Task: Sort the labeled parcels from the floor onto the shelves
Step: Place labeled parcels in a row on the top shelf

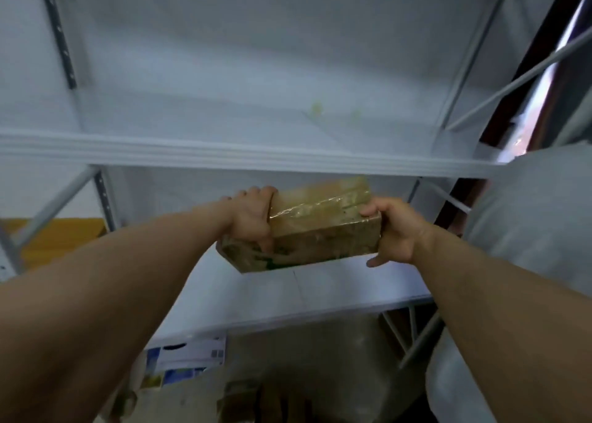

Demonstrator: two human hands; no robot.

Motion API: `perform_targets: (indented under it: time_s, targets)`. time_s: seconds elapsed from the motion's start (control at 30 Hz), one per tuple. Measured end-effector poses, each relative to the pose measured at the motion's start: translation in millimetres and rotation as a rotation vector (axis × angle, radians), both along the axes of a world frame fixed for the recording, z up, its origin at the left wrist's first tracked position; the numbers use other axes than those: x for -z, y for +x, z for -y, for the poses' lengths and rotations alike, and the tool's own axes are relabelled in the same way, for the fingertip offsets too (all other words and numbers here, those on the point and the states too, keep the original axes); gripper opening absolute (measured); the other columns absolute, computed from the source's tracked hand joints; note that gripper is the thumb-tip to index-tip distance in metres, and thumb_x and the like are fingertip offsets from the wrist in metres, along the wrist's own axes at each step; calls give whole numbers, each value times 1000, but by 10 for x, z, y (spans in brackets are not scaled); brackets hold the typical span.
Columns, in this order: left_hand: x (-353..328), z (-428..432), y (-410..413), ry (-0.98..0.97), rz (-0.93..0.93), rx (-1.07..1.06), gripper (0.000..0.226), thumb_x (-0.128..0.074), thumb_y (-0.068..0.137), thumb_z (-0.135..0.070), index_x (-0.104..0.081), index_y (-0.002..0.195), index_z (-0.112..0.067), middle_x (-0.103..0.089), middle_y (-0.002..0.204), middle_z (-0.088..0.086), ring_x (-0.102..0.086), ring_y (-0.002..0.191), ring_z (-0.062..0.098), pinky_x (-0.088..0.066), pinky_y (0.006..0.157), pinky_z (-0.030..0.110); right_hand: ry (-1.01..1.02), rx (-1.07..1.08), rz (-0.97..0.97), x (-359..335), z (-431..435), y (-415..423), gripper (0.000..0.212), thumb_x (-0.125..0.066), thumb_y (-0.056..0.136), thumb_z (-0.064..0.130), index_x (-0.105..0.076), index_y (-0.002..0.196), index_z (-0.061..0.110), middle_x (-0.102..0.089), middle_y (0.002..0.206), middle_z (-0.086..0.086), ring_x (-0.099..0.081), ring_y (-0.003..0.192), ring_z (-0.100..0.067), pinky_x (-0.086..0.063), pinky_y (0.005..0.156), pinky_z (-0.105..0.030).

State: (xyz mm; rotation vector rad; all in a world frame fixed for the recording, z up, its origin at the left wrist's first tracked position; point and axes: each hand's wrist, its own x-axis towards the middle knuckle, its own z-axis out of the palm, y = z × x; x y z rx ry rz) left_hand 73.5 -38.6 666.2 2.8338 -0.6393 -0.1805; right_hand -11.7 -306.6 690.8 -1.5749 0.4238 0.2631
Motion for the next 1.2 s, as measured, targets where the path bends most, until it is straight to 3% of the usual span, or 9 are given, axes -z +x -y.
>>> perform_targets:
  time_s: [0.07, 0.27, 0.4, 0.53, 0.73, 0.83, 0.97, 1.07, 1.2]
  targets:
    - [-255, 34, -55, 77, 344, 20, 112, -79, 47, -52, -19, 139, -30, -41, 132, 2, -42, 121, 28, -32, 104, 47, 58, 36, 62, -197, 10, 13, 45, -69, 75, 40, -67, 119, 30, -59, 130, -13, -59, 109, -41, -19, 104, -76]
    - [-499, 42, -244, 186, 747, 139, 99, -67, 51, -51, -24, 137, -26, -42, 123, 0, -44, 109, 26, -29, 102, 44, 23, 63, -108, -569, 63, 96, 90, -54, 60, 93, -73, 108, 19, -74, 108, -20, -65, 103, -46, -43, 85, -69]
    - [-584, 29, -270, 248, 907, 184, 96, -62, 55, -53, -29, 139, -23, -45, 122, 3, -46, 110, 28, -28, 102, 48, 58, 35, -207, -607, 164, 111, 71, -68, 72, 70, -67, 118, 16, -68, 121, -22, -65, 105, -47, -49, 81, -71]
    - [-793, -2, -264, 248, 1012, 228, 108, -61, 52, -76, -32, 142, -22, -47, 124, 4, -47, 115, 28, -28, 101, 49, -3, -34, -123, -721, 196, 87, 24, -73, 69, 37, -72, 83, 18, -75, 89, -11, -74, 74, -35, -55, 81, -56]
    - [-1477, 108, -356, -239, 632, 2, 104, -41, 53, -99, -32, 138, -40, -40, 138, 3, -36, 132, 27, -22, 107, 45, 57, 116, 216, -870, 272, 79, 33, -77, 71, 34, -68, 103, 33, -73, 109, -9, -69, 94, -34, -51, 83, -57]
    - [-1731, 96, -352, -553, 314, -332, 96, -53, 68, -85, -30, 145, -32, -37, 146, 8, -36, 134, 33, -29, 109, 51, 145, 183, 403, -971, 248, 47, 61, -76, 76, 17, -54, 123, 47, -68, 118, -7, -65, 105, -37, -46, 82, -73]
    - [-1888, -104, -338, -850, -275, -375, 53, -73, 79, -44, -58, 122, -17, -66, 115, 5, -64, 103, 27, -50, 92, 51, 275, 192, 558, -1106, 285, 5, 66, -65, 79, -6, -55, 120, 44, -71, 114, -10, -74, 93, -38, -56, 77, -65]
    - [-1882, -209, -309, -891, -301, -314, 29, -73, 84, -23, -64, 111, -16, -71, 108, 9, -67, 99, 26, -58, 79, 52, 302, 167, 595, -1198, 307, -38, 65, -60, 80, -10, -57, 121, 40, -72, 115, -14, -74, 93, -41, -57, 81, -64]
    - [-1869, -294, -369, -966, -398, -306, 35, -71, 81, -23, -65, 115, -17, -72, 110, 11, -68, 100, 33, -45, 98, 60, 273, 128, 656, -1322, 195, -75, 57, -57, 80, -12, -60, 112, 36, -70, 116, -13, -73, 95, -41, -56, 84, -62]
